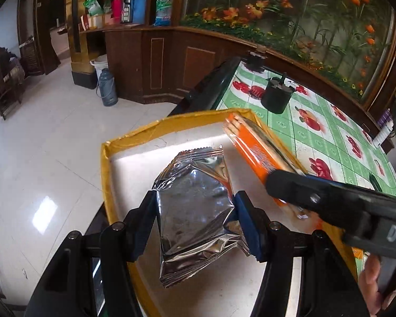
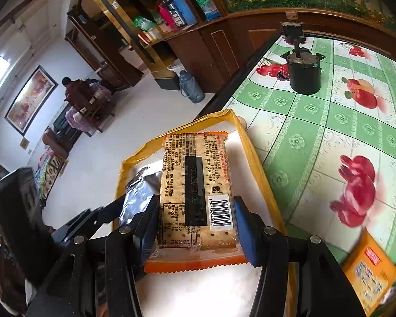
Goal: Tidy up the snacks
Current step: 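Carry both packets to the white tray and release them inside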
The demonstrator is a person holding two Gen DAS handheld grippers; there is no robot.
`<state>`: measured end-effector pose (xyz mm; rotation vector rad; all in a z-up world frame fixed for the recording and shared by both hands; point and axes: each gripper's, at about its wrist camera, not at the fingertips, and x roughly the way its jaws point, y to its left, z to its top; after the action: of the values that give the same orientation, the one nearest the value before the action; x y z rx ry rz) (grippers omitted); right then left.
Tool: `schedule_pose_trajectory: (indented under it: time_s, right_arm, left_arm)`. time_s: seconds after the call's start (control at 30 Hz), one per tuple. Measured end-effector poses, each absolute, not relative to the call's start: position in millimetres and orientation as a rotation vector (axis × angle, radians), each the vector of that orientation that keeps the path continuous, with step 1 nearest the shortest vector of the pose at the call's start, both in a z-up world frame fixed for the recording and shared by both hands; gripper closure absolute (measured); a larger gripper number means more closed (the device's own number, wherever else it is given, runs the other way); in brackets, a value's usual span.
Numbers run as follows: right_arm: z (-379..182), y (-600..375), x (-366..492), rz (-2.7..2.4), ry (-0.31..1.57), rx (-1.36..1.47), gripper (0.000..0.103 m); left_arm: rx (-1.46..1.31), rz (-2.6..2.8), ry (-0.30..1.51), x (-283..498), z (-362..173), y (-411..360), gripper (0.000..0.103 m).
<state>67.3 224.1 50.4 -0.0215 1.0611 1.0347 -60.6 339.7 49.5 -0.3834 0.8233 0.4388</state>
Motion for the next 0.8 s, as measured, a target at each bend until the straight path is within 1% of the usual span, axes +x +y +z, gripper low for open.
schedule_pose_trajectory:
  time_s: [0.3, 0.4, 0.43, 0.67, 0.8]
  right_arm:
    - [34.8, 239.4, 77.9, 1.016, 1.102, -0.026, 0.044]
    - [36.6, 239.1, 79.4, 1.015, 1.090, -0.014, 0.043]
    - [37.8, 238.1, 79.6, 1.011, 1.083, -0.013, 0.043]
    - [53.0, 220.7, 73.2, 1.059, 1.055, 0.001, 0.042]
    - [69.5, 179.9, 61.2, 1.077, 1.004, 0.035, 0.043]
  left_arm:
    - [-0.392, 0.433, 0.848, -54.7, 47.9, 342.3, 0.042]
    - [-0.390, 0.436, 0.845, -54.3, 48.3, 342.4, 0.032]
    - [-0.392, 0.436, 0.843, -54.6, 48.7, 342.6, 0.031]
    - [-0.409, 0.426, 0.829, -62.0, 51.8, 338.1, 0.031]
    - [-0.393, 0.393, 0.794, -73.8, 62.6, 321.5, 0.031]
